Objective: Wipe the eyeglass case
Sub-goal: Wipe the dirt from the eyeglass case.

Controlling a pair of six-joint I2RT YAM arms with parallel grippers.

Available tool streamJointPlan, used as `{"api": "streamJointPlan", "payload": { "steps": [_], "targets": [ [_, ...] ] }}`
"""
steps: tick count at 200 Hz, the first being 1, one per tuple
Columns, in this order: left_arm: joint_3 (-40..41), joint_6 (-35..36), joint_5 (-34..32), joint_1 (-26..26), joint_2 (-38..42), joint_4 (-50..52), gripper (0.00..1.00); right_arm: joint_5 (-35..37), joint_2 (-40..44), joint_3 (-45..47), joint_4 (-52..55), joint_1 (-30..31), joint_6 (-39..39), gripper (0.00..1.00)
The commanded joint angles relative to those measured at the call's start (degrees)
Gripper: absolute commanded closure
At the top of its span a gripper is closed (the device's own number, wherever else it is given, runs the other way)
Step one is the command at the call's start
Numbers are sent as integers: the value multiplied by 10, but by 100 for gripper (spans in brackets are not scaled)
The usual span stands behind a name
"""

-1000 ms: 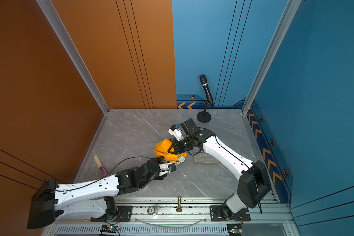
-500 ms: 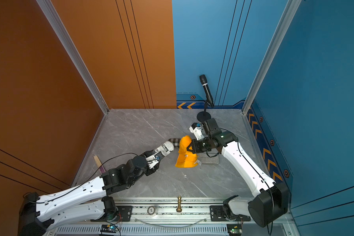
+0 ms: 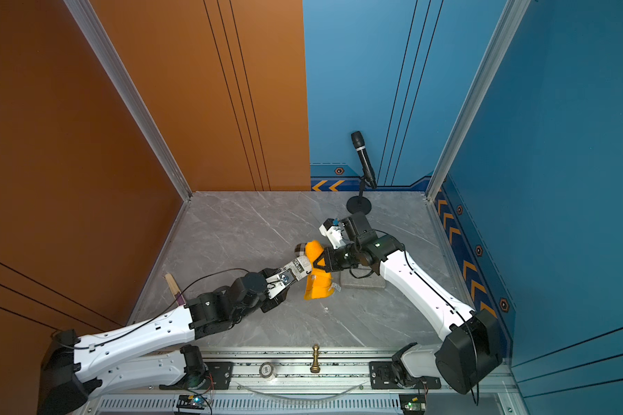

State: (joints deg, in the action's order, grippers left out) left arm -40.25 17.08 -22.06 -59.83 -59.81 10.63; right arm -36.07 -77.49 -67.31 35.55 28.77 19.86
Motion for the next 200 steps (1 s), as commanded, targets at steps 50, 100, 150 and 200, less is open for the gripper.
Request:
{"api": "streamJointPlan", "payload": {
  "steps": [50, 100, 150, 200],
  "targets": [
    [7, -10, 23, 16, 35, -70, 68, -111, -2, 42, -132, 3, 71, 100],
    [6, -9, 70, 40, 35, -58, 67, -139, -24, 8, -112, -14, 52, 100],
    [-8, -11, 41, -4, 12, -47, 68, -145, -59, -9, -112, -3, 45, 100],
    [4, -26, 43, 66, 53, -57, 68, -153, -9, 52, -93, 2, 54, 100]
  ]
}}
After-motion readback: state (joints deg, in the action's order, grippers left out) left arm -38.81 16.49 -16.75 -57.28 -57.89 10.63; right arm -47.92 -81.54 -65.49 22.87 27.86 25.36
